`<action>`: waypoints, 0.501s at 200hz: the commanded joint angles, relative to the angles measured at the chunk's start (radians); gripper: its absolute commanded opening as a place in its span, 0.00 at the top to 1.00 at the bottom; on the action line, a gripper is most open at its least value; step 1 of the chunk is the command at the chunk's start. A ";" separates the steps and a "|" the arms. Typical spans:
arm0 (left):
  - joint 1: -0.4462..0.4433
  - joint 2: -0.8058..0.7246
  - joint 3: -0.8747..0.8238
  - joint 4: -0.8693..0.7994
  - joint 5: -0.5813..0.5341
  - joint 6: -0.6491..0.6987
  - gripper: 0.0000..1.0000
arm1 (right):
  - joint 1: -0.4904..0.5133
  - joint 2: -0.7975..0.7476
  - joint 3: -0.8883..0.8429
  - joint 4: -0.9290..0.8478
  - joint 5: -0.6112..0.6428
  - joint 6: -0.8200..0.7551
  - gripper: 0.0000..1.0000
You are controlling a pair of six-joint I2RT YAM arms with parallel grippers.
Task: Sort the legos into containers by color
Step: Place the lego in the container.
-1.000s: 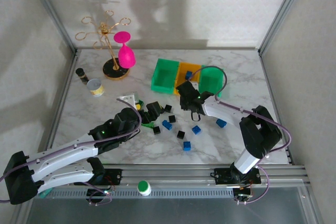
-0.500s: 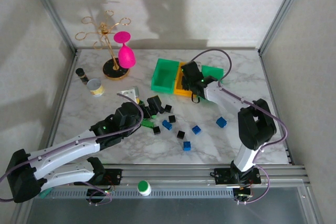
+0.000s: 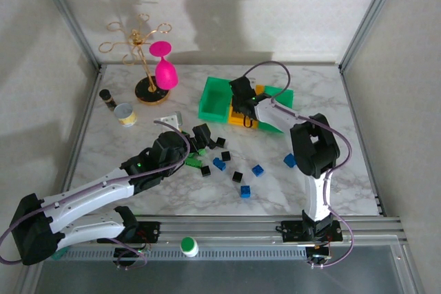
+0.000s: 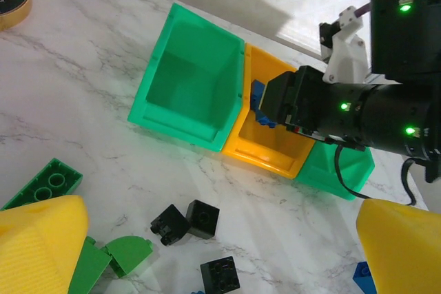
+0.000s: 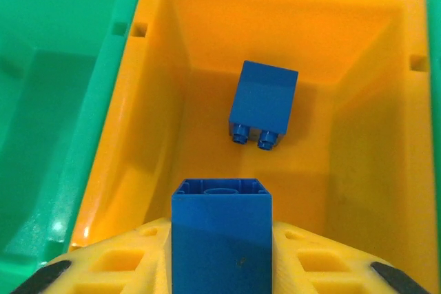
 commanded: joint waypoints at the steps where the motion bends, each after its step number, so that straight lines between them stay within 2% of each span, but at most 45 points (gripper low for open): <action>1: 0.010 0.001 0.016 0.011 0.008 0.018 0.00 | -0.009 0.040 0.031 0.016 0.008 -0.012 0.66; 28: 0.016 0.004 0.009 0.002 0.000 0.013 0.00 | -0.014 0.061 0.031 0.023 0.003 -0.009 0.65; 68: 0.022 -0.007 -0.001 0.004 0.005 0.009 0.00 | -0.014 0.058 0.042 0.017 0.021 -0.018 0.58; 100: 0.026 -0.011 0.010 -0.005 0.005 0.017 0.00 | -0.016 0.041 0.046 0.007 0.029 -0.026 0.57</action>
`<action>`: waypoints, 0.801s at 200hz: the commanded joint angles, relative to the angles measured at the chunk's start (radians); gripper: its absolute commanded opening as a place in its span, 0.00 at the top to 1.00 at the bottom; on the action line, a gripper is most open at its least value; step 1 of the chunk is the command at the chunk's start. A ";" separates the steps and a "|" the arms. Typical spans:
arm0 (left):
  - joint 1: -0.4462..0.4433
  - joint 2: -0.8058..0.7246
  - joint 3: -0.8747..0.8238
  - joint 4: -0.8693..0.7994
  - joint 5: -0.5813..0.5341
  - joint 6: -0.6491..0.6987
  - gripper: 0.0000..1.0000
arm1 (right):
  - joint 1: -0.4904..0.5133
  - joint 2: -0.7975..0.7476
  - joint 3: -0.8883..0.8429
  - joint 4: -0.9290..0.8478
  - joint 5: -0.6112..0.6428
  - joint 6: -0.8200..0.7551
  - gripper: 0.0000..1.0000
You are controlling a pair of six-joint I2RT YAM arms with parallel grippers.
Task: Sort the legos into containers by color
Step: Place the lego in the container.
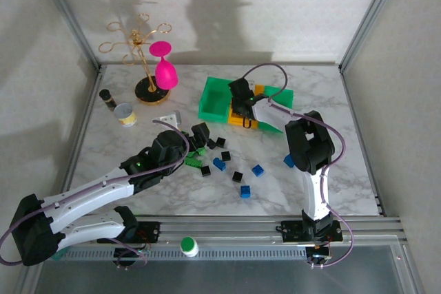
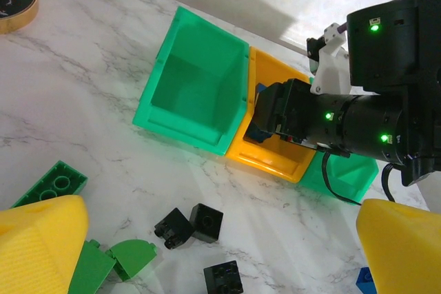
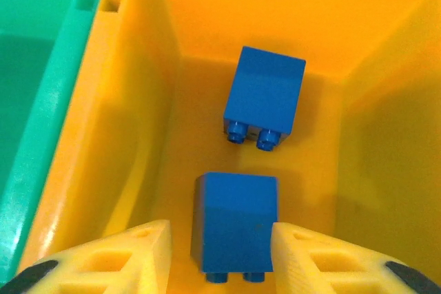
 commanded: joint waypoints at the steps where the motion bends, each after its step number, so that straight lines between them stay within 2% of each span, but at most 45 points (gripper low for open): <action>1: 0.010 -0.011 0.010 -0.004 0.004 0.018 0.00 | -0.008 -0.010 0.027 0.000 0.027 -0.019 0.57; 76: 0.010 -0.032 0.024 -0.024 0.040 0.013 0.00 | -0.004 -0.192 -0.046 -0.006 -0.019 -0.003 0.57; 160: -0.042 -0.087 -0.025 -0.052 0.106 -0.045 0.00 | 0.038 -0.543 -0.397 -0.062 -0.059 0.084 0.54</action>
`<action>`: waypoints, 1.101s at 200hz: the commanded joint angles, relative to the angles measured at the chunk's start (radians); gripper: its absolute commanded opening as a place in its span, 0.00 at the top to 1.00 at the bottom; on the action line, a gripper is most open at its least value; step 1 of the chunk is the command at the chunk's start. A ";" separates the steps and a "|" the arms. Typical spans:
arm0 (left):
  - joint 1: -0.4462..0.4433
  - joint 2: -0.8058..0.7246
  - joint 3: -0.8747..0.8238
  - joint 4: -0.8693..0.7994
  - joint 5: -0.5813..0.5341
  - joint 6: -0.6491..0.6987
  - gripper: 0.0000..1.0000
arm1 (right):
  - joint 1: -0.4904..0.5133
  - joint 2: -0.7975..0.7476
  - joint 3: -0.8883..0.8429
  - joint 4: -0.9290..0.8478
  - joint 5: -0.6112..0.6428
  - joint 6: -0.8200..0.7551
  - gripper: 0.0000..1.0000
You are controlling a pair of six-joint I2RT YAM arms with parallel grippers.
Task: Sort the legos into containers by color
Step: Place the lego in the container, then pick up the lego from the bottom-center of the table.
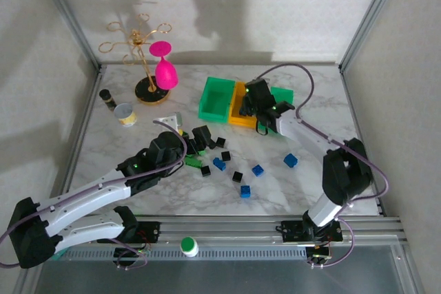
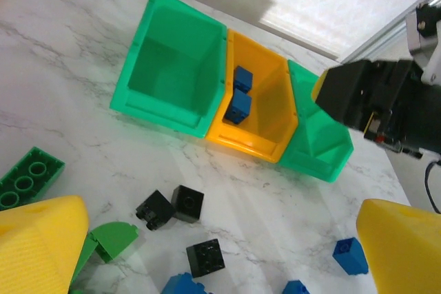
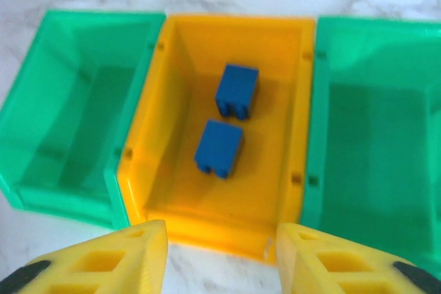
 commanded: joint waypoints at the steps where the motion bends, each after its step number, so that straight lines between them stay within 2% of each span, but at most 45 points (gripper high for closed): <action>1: -0.023 -0.044 -0.025 -0.023 0.027 -0.035 0.01 | 0.025 -0.089 -0.100 -0.054 -0.012 0.053 0.54; 48: -0.064 -0.099 -0.071 -0.030 0.014 -0.086 0.00 | 0.089 -0.234 -0.275 -0.132 -0.011 0.131 0.49; 97: -0.129 -0.098 -0.097 -0.012 -0.028 -0.122 0.01 | 0.101 -0.322 -0.434 -0.153 -0.069 0.178 0.42; 137: -0.163 -0.074 -0.100 0.007 -0.062 -0.134 0.00 | 0.100 -0.304 -0.472 -0.140 -0.094 0.171 0.36; 174: -0.172 -0.057 -0.094 0.002 -0.075 -0.142 0.00 | 0.102 -0.289 -0.517 -0.096 -0.188 0.164 0.30; 220: -0.174 -0.058 -0.093 -0.007 -0.095 -0.139 0.00 | 0.109 -0.217 -0.519 -0.059 -0.213 0.139 0.32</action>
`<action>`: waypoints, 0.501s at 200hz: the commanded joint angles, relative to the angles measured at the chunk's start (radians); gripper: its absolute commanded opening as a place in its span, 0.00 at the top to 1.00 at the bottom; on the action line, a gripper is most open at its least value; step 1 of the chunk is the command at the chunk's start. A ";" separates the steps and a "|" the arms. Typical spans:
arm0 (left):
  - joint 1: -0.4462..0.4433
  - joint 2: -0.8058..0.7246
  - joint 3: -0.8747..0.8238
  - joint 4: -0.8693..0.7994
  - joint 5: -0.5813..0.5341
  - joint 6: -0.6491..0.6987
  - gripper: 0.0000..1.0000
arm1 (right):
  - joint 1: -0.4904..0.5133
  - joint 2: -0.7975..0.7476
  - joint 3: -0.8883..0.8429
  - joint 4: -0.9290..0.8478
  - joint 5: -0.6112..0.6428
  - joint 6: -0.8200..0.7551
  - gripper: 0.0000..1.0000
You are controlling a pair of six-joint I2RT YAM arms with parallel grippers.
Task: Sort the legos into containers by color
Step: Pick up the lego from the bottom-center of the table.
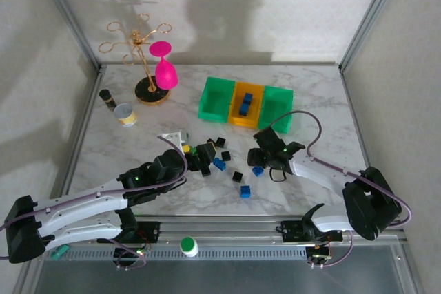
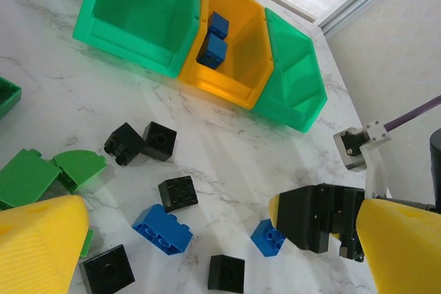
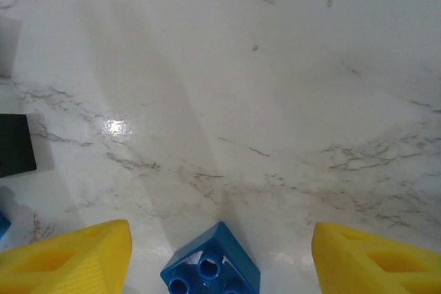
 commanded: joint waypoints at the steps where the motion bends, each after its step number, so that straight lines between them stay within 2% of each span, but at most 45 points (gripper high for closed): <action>1: -0.009 0.001 0.004 -0.002 -0.036 -0.011 0.00 | 0.015 0.048 -0.008 0.030 -0.031 -0.020 0.32; 38: -0.009 -0.004 0.013 -0.031 -0.059 0.002 0.01 | 0.069 0.090 -0.010 0.042 -0.032 -0.023 0.33; 86: -0.009 -0.022 -0.001 -0.032 -0.074 -0.006 0.00 | 0.124 0.099 -0.011 0.006 -0.015 0.015 0.40; 100: -0.009 -0.022 -0.002 -0.032 -0.076 -0.004 0.00 | 0.125 0.105 -0.009 -0.010 0.011 0.019 0.44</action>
